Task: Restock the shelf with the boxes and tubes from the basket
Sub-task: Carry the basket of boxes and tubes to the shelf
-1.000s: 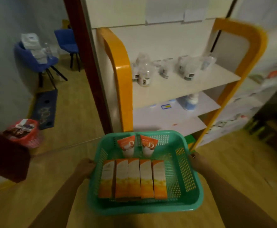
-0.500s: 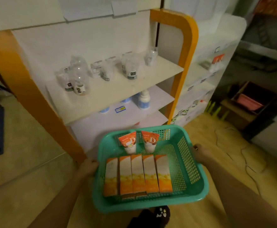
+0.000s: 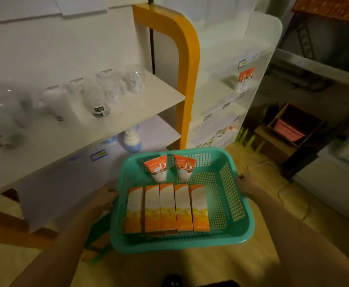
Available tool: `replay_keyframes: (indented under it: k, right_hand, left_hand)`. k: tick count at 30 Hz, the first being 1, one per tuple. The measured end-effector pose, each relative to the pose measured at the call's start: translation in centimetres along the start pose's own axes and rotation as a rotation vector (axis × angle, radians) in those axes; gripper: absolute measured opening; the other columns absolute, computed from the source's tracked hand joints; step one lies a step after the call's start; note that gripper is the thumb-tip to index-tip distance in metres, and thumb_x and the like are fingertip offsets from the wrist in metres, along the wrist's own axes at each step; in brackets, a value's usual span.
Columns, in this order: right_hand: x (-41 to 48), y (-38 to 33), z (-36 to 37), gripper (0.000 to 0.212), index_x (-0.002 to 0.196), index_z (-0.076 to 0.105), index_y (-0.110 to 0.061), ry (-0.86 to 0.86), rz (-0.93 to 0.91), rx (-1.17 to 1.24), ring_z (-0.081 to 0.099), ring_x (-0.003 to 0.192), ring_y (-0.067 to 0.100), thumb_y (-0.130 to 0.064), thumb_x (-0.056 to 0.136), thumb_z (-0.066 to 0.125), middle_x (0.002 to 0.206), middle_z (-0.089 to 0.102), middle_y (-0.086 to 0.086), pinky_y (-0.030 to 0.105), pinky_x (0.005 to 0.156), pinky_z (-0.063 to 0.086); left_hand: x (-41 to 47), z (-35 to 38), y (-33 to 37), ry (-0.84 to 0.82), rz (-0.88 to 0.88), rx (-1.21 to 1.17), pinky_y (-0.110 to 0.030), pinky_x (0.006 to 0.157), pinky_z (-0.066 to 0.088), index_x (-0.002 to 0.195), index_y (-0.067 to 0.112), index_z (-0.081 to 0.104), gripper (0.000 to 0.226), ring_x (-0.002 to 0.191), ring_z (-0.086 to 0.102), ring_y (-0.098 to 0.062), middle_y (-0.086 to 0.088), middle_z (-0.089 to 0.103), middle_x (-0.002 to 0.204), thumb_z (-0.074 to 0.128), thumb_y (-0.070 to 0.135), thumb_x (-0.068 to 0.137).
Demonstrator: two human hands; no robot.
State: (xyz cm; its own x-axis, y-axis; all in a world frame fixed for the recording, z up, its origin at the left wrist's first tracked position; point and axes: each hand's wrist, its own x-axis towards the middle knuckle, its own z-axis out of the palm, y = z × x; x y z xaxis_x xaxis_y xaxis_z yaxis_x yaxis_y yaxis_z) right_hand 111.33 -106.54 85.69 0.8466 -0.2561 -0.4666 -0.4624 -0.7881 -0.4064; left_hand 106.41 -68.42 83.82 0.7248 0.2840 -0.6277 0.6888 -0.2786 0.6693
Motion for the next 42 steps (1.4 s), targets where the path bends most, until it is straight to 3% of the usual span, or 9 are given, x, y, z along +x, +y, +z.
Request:
replay_keyframes:
  k: [4, 6, 9, 16, 20, 24, 34, 39, 42]
  right_hand:
    - [4.1, 1.5, -4.7, 0.035, 0.12, 0.055, -0.003, -0.02, -0.022, -0.072, 0.043, 0.076, 0.019, -0.023, 0.099, 0.036, 0.123, 0.056, 0.02, 0.006, 0.048, 0.033]
    - [7.0, 3.0, -6.0, 0.039, 0.121, 0.054, -0.003, -0.056, -0.024, -0.095, 0.052, 0.1, 0.027, -0.027, 0.099, 0.034, 0.127, 0.056, 0.019, 0.005, 0.059, 0.036]
    - [11.7, 5.1, -7.8, 0.039, 0.114, 0.057, -0.001, -0.054, -0.057, -0.067, 0.054, 0.112, 0.035, -0.03, 0.097, 0.037, 0.122, 0.058, 0.023, 0.034, 0.088, 0.043]
    - [22.1, 10.1, -15.7, 0.041, 0.118, 0.053, -0.001, -0.125, -0.169, -0.144, 0.053, 0.112, 0.037, -0.031, 0.099, 0.033, 0.122, 0.057, 0.024, 0.044, 0.095, 0.042]
    - [32.1, 15.1, -18.7, 0.073, 0.12, 0.053, -0.014, -0.065, -0.227, -0.286, 0.051, 0.117, 0.039, -0.068, 0.085, 0.018, 0.128, 0.055, 0.021, 0.049, 0.1, 0.042]
    - [32.1, 14.4, -23.6, 0.042, 0.116, 0.055, -0.003, -0.121, -0.253, -0.262, 0.051, 0.115, 0.037, -0.033, 0.098, 0.032, 0.126, 0.053, 0.023, 0.043, 0.099, 0.041]
    - [43.9, 15.6, -28.2, 0.04, 0.119, 0.052, 0.008, -0.187, -0.257, -0.204, 0.049, 0.117, 0.037, -0.02, 0.101, 0.03, 0.126, 0.053, 0.027, 0.037, 0.095, 0.038]
    - [50.2, 15.2, -30.2, 0.032, 0.088, 0.055, 0.012, -0.196, -0.3, -0.12, 0.044, 0.091, 0.028, -0.013, 0.098, 0.037, 0.079, 0.052, 0.009, 0.033, 0.083, 0.037]
    - [52.8, 14.4, -31.4, 0.035, 0.108, 0.058, 0.01, -0.2, -0.359, -0.177, 0.049, 0.091, 0.029, -0.017, 0.098, 0.038, 0.11, 0.06, 0.026, 0.031, 0.077, 0.035]
  left_hand:
    - [1.3, 3.9, 3.5, 0.004, 0.005, 0.022, -0.025, 0.06, 0.04, 0.075, -0.001, 0.058, 0.018, 0.062, 0.049, -0.024, -0.018, 0.055, 0.079, 0.05, 0.003, 0.091]
    - [2.0, 6.4, 5.0, 0.024, 0.014, 0.042, -0.026, 0.06, 0.041, 0.071, 0.002, 0.057, 0.022, 0.06, 0.049, -0.024, -0.018, 0.056, 0.076, 0.049, 0.002, 0.091]
    - [2.8, 10.7, 7.3, 0.066, -0.009, 0.018, -0.025, 0.05, 0.043, 0.061, 0.006, 0.053, 0.032, 0.05, 0.053, -0.022, -0.011, 0.055, 0.054, 0.048, 0.001, 0.092]
    - [3.2, 21.7, 12.2, 0.179, -0.099, 0.005, -0.025, 0.052, 0.034, 0.057, 0.007, 0.051, 0.035, 0.049, 0.039, -0.022, -0.012, 0.044, 0.057, 0.049, 0.004, 0.091]
    - [3.0, 27.7, 16.4, 0.177, -0.112, -0.064, -0.029, 0.055, 0.044, 0.072, 0.0, 0.055, 0.022, 0.057, 0.048, -0.025, -0.011, 0.049, 0.063, 0.049, 0.006, 0.092]
    - [3.4, 32.3, 19.5, 0.195, -0.122, -0.054, -0.033, 0.06, 0.048, 0.073, -0.002, 0.055, 0.02, 0.068, 0.053, -0.028, -0.014, 0.053, 0.071, 0.051, 0.007, 0.091]
    - [8.8, 41.1, 26.2, 0.247, -0.178, -0.036, -0.034, 0.064, 0.046, 0.078, -0.002, 0.056, 0.018, 0.061, 0.049, -0.021, -0.01, 0.05, 0.067, 0.049, 0.008, 0.092]
    - [12.0, 44.3, 28.6, 0.321, -0.196, -0.042, -0.029, 0.057, 0.044, 0.067, 0.002, 0.053, 0.027, 0.055, 0.047, -0.019, -0.009, 0.047, 0.061, 0.049, 0.01, 0.092]
    - [13.0, 45.8, 29.3, 0.357, -0.211, -0.06, -0.038, 0.068, 0.049, 0.072, 0.0, 0.057, 0.024, 0.064, 0.053, -0.025, -0.015, 0.053, 0.07, 0.051, 0.013, 0.091]
